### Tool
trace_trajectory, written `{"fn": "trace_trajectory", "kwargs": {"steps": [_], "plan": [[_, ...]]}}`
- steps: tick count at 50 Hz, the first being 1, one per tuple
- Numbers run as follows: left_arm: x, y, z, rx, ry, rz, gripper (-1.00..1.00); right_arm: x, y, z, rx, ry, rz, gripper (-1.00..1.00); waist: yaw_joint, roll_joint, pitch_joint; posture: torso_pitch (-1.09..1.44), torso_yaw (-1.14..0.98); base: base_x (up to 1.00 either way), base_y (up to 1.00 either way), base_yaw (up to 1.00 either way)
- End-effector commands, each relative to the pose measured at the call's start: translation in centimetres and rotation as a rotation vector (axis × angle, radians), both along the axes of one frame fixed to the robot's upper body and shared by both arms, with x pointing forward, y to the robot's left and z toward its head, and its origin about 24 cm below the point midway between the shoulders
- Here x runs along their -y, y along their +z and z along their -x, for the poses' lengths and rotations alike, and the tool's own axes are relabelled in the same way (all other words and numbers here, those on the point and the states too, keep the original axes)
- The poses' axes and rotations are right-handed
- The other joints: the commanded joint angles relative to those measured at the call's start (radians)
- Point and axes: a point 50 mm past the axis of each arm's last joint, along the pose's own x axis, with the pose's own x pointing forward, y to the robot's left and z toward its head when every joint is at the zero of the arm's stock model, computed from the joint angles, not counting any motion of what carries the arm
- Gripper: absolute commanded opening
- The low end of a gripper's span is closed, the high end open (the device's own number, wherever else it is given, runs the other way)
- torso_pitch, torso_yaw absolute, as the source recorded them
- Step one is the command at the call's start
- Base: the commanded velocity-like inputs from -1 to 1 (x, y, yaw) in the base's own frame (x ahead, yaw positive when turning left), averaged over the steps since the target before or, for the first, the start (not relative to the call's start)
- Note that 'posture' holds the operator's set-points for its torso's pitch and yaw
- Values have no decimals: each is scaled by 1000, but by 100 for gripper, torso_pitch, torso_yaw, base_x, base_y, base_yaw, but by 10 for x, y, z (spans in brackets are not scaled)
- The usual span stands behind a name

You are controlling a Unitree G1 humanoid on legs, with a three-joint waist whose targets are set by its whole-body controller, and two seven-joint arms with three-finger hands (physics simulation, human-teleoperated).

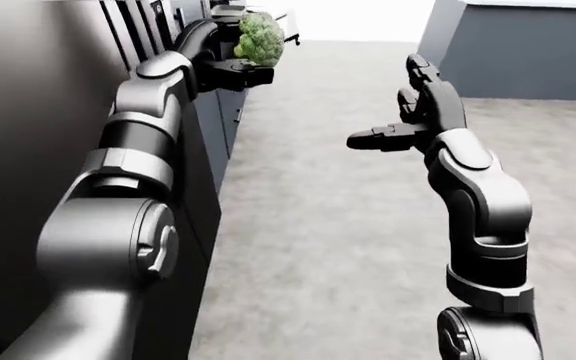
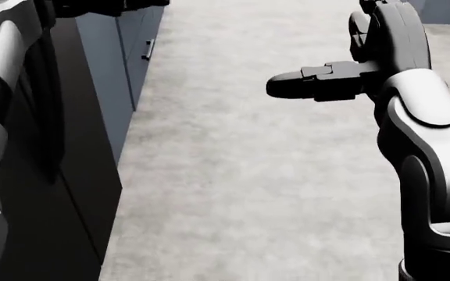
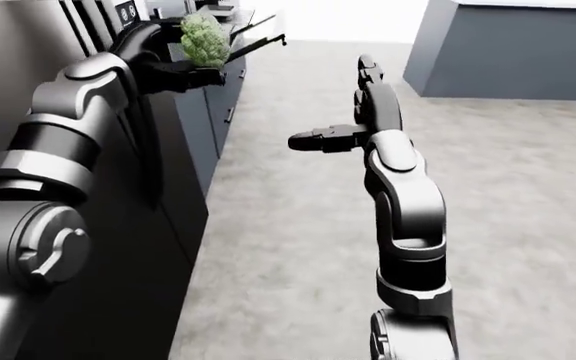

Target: Place the broccoli on the rack of the oven.

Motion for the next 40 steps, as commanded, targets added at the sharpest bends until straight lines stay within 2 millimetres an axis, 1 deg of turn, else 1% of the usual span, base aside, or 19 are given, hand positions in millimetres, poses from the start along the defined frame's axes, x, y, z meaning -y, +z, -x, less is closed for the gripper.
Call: {"fn": "trace_trajectory", "kwargs": {"steps": [1,3,4,5,10,15,16,17,19,21,23,26,29,30,32,33,34,36,40], "plan": [[3,30,4,113,-12,14,-21,0,17,3,77,-7,5,100,1,-2,-30,0,0,0,0,0],[3,30,4,113,-12,15,-22,0,19,3,83,-6,1,100,11,-51,-49,0,0,0,0,0],[3,31,4,114,-12,16,-21,0,20,3,84,-5,2,100,7,-5,-32,0,0,0,0,0],[2,32,5,115,-8,18,-22,0,21,2,84,-3,3,100,6,-9,-39,0,0,0,0,0],[-1,36,5,125,16,26,-22,1,32,-3,102,6,-4,100,-12,18,-52,0,0,0,0,0],[-2,39,5,133,43,41,-22,5,50,-19,126,0,10,100,-21,22,-58,0,0,0,0,0],[-4,46,6,152,70,64,-22,10,75,-29,157,-11,-10,100,-20,26,-87,0,0,17,0,0],[-5,47,6,156,74,68,-22,10,81,-32,162,-12,-8,100,-19,29,-68,0,0,17,0,0],[-5,48,6,158,77,73,-22,10,85,-34,167,-11,-7,100,-21,34,-64,0,0,18,0,0],[-5,47,6,157,78,75,-22,10,87,-34,171,-12,-6,100,-19,36,-49,0,0,21,0,0],[-5,46,6,156,78,76,-23,10,87,-34,171,-12,-5,100,-19,32,-49,0,0,21,0,0],[-6,47,6,159,83,79,-22,10,92,-33,177,-12,-5,100,-17,16,-47,0,0,21,0,0],[-6,49,6,161,81,82,-22,10,94,-33,180,-10,-3,100,-13,-14,-43,0,0,24,0,0],[-6,50,6,162,82,83,-22,10,95,-32,182,-10,-4,100,-9,-15,-40,0,0,28,0,0],[-6,51,7,163,81,84,-22,10,95,-32,182,-12,-3,100,-10,-10,-47,0,0,28,0,0],[-6,51,7,163,82,85,-22,11,95,-32,181,-12,-3,100,-6,-20,-45,0,0,29,0,0],[-6,52,7,164,85,85,-22,11,95,-32,181,-13,-3,100,-8,-21,-46,0,0,27,0,0],[-7,52,7,165,93,85,-22,13,94,-33,179,-18,-4,100,-8,-14,-54,0,0,28,0,0],[-8,53,7,165,96,88,-22,13,93,-33,175,-19,-3,100,-16,15,-40,0,0,28,0,0]]}}
